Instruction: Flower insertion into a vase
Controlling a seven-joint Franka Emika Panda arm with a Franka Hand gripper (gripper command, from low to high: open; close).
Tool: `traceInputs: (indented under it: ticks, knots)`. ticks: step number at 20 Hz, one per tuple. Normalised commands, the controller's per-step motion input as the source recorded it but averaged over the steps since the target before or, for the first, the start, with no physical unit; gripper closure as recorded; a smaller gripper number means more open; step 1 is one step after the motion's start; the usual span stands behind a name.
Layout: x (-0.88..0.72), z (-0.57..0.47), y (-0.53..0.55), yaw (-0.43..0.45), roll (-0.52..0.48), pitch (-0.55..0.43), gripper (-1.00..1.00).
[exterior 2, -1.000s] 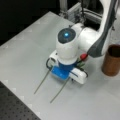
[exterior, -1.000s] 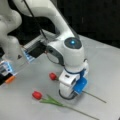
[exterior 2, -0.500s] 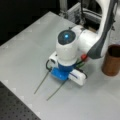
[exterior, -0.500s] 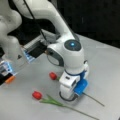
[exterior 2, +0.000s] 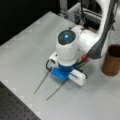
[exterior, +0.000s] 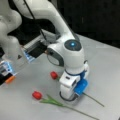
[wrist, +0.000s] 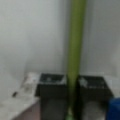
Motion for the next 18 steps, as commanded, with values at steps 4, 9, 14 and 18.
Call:
traceInputs:
  ticks: [4, 9, 14, 18]
  knots:
    - [-0.11, 0.35, 0.04, 0.035, -0.032, 0.019, 1.00]
    - [-0.22, 0.50, -0.04, 0.016, -0.022, 0.060, 1.00]
    - [-0.18, 0.29, -0.07, 0.023, -0.030, -0.001, 1.00]
    - [-0.19, 0.27, -0.03, 0.022, -0.010, -0.030, 1.00]
